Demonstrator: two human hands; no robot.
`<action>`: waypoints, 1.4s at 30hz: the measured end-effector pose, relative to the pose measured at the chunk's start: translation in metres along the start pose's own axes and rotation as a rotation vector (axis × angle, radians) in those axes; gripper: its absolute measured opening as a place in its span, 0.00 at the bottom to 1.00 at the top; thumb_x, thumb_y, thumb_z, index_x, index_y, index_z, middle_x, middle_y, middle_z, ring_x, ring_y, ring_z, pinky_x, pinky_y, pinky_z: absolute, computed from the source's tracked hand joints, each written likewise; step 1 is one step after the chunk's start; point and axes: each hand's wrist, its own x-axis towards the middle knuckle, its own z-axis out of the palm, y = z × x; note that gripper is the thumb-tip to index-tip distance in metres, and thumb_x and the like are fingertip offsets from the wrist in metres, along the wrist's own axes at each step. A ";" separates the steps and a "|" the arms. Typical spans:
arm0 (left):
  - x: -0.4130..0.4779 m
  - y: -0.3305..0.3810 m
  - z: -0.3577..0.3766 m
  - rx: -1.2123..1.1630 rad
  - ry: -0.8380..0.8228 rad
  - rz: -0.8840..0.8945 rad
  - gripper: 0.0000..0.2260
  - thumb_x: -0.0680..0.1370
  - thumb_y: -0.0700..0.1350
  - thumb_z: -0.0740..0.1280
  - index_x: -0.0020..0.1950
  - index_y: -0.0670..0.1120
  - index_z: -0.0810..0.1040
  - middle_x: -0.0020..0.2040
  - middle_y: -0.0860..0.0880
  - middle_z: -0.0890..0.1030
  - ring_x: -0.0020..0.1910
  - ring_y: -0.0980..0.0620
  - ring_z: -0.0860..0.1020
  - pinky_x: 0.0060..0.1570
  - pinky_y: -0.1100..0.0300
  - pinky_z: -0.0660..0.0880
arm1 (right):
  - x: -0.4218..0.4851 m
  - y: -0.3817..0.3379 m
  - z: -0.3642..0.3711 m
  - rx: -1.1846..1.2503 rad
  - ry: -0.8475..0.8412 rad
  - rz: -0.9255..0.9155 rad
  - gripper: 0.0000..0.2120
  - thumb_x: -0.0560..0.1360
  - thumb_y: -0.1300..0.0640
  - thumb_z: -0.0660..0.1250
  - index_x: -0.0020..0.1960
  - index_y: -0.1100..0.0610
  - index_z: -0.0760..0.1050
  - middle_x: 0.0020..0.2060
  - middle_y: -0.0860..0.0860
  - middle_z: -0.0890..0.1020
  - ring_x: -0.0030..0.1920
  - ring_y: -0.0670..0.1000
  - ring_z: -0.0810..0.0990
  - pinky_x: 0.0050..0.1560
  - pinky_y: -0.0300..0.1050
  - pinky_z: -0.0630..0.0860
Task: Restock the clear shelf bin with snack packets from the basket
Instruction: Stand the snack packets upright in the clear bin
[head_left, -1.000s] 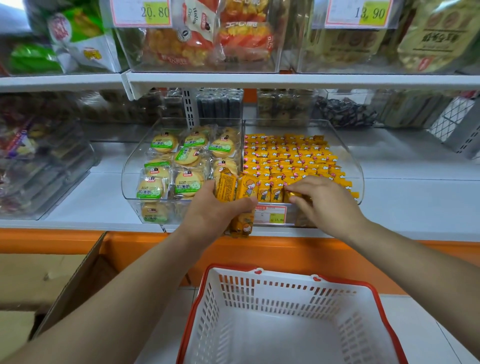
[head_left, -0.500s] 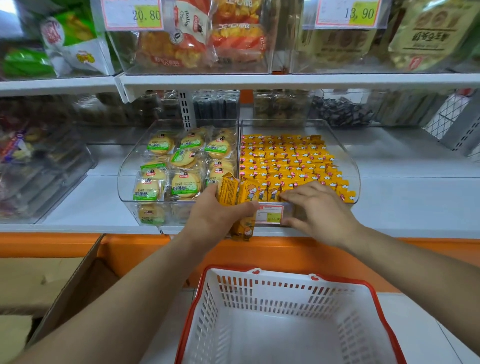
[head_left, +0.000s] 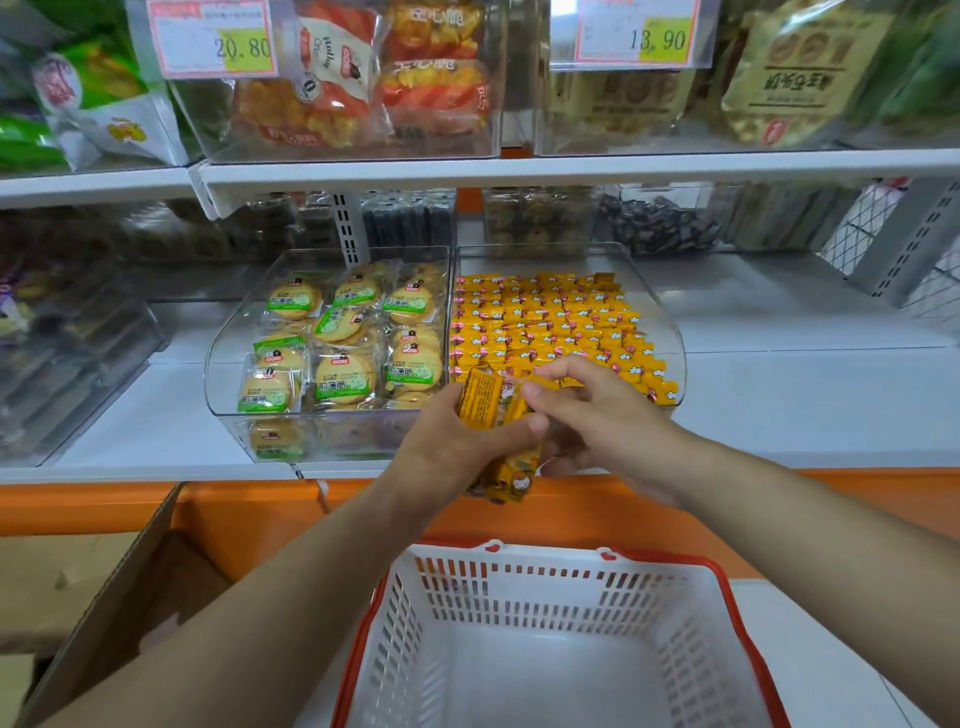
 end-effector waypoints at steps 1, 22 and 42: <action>0.000 0.000 0.001 -0.011 -0.005 -0.012 0.27 0.63 0.59 0.79 0.58 0.49 0.81 0.48 0.47 0.88 0.46 0.47 0.87 0.38 0.58 0.82 | 0.001 -0.001 -0.005 0.012 -0.008 0.006 0.20 0.70 0.44 0.72 0.58 0.52 0.75 0.36 0.49 0.84 0.34 0.50 0.83 0.39 0.50 0.82; 0.002 0.003 -0.041 0.028 0.239 -0.060 0.13 0.75 0.48 0.76 0.57 0.46 0.80 0.47 0.44 0.87 0.45 0.44 0.87 0.47 0.44 0.84 | 0.033 -0.006 -0.038 -0.505 0.400 -0.404 0.15 0.71 0.53 0.77 0.49 0.43 0.73 0.51 0.49 0.80 0.36 0.52 0.85 0.39 0.52 0.83; -0.001 0.008 -0.053 0.058 0.269 0.009 0.08 0.75 0.49 0.76 0.53 0.51 0.82 0.44 0.50 0.87 0.43 0.52 0.86 0.34 0.60 0.81 | 0.048 0.030 -0.014 -1.406 0.301 -0.472 0.17 0.79 0.41 0.62 0.62 0.47 0.80 0.56 0.46 0.84 0.57 0.52 0.80 0.48 0.49 0.79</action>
